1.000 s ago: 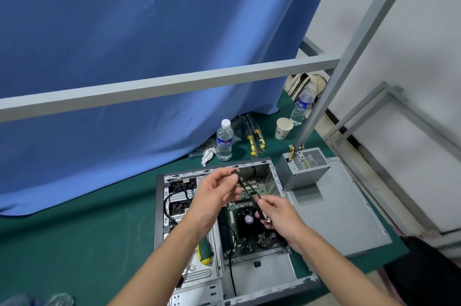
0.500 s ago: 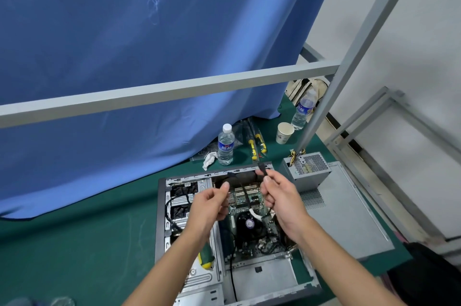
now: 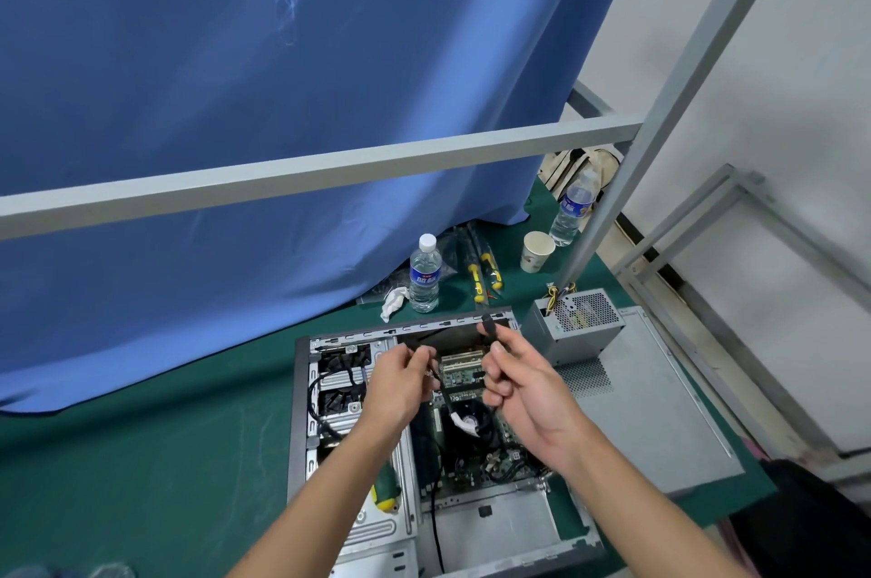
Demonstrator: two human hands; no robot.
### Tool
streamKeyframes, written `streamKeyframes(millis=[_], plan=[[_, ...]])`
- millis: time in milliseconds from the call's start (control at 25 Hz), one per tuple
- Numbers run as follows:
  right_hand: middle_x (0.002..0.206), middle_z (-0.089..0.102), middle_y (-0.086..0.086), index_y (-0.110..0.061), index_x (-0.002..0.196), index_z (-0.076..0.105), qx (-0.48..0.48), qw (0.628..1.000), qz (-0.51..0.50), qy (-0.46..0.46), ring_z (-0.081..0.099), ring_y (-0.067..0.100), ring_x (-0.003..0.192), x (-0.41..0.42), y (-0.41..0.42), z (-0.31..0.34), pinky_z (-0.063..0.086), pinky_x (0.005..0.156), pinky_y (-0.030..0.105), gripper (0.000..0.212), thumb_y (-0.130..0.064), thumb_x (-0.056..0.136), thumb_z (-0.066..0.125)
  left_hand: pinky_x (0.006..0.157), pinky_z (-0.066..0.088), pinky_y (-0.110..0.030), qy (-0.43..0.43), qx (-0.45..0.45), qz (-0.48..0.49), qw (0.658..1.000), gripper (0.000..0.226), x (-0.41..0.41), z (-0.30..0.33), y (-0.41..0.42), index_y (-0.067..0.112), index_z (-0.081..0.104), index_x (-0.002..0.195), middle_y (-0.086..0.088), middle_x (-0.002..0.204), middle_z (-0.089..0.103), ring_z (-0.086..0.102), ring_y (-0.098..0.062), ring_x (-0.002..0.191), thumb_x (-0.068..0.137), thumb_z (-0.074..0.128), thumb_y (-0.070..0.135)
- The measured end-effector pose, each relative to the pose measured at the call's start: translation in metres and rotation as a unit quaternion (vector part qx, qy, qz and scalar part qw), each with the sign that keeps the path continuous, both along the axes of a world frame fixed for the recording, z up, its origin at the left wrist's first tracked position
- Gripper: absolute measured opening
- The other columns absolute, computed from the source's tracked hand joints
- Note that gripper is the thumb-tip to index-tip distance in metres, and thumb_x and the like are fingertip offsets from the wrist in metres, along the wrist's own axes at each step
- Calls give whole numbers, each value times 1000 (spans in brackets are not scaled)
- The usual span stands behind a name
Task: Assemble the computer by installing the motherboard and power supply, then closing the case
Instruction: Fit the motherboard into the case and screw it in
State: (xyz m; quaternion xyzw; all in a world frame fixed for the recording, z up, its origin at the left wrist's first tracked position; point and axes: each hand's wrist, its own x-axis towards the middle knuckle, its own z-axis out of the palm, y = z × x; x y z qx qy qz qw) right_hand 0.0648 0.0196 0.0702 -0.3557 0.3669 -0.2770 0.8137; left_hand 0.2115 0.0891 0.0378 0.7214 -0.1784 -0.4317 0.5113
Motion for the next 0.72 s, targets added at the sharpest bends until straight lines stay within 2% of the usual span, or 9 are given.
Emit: streamKeyframes(millis=[120,200,280,360,520,640,720], plan=[[66,44,-1,-13,127,56,34,998,-39,-41,29,8,53,-12,-16,5,30,52,22,34,-12,93,54,59,47,-22,-93,40,-62,993,21,16,-4,5,9,61,104,2,85,63,61,-11,66,106,40,13],[65,40,-2,-11,127,56,17,998,-51,-38,28,8,51,-17,-32,12,30,53,23,34,-16,93,55,66,51,-30,-190,70,-108,973,21,22,-10,9,9,61,102,-1,93,67,66,-19,79,106,41,13],[63,38,-3,-11,123,61,-18,999,-39,-11,26,7,50,-17,-40,16,28,52,23,27,-16,99,51,76,55,-37,-214,76,-110,968,20,17,-13,9,9,62,101,-5,96,68,67,-25,85,105,43,14],[62,39,-4,-14,117,66,-41,999,-28,12,26,7,50,-12,-38,16,27,51,22,23,-16,102,49,77,55,-37,-173,66,-81,979,19,12,-14,5,9,63,101,-7,95,68,67,-24,78,104,45,15],[65,43,-3,-13,120,65,-72,996,-20,47,28,7,52,-10,-30,9,28,50,20,24,-15,103,48,63,55,-23,9,-10,-14,1000,12,4,-5,2,10,64,102,-5,87,67,61,-10,62,102,51,12],[65,43,-5,-15,118,66,-85,993,21,84,27,6,51,-7,-22,3,26,46,18,22,-17,102,50,66,56,-24,13,-54,7,998,7,0,1,3,8,65,98,-7,80,70,63,-9,63,98,58,5],[62,41,-6,-16,119,64,-81,988,68,110,26,6,50,-5,-13,-4,24,42,17,22,-18,101,52,68,56,-25,12,-66,-13,998,6,-7,1,5,4,66,98,-12,82,71,64,-11,66,96,60,4]])
